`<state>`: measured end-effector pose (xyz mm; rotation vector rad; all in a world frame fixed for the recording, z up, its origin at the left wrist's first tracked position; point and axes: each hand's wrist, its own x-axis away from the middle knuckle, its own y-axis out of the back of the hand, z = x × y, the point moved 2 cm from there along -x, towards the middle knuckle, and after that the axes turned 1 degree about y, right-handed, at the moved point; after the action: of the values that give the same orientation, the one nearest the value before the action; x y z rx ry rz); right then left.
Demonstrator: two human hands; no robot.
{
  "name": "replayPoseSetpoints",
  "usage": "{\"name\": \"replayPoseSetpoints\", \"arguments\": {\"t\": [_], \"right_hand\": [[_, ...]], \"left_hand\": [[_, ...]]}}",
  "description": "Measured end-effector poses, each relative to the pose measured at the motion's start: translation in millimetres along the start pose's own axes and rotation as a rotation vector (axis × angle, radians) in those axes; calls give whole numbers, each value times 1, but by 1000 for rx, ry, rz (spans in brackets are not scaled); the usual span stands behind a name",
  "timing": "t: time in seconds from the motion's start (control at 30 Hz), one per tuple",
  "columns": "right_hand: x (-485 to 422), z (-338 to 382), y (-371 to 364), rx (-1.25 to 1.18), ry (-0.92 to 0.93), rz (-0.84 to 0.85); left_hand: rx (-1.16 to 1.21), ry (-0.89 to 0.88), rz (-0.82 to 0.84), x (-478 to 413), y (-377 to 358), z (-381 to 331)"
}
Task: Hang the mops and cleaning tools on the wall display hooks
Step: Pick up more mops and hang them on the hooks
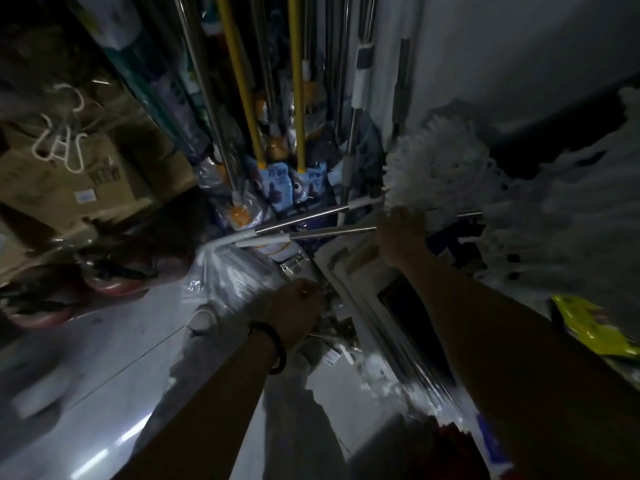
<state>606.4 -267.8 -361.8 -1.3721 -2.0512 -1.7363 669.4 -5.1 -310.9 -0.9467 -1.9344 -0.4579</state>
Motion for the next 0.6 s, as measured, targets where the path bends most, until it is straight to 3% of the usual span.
{"name": "replayPoseSetpoints", "arguments": {"t": [0.33,0.6], "right_hand": [[-15,3,-9,44,-50,-23],[-9,10,-19,43,-22,-256]], "left_hand": [[14,8,33,-12,-7,6],[0,38,38,5,2,11]]}}
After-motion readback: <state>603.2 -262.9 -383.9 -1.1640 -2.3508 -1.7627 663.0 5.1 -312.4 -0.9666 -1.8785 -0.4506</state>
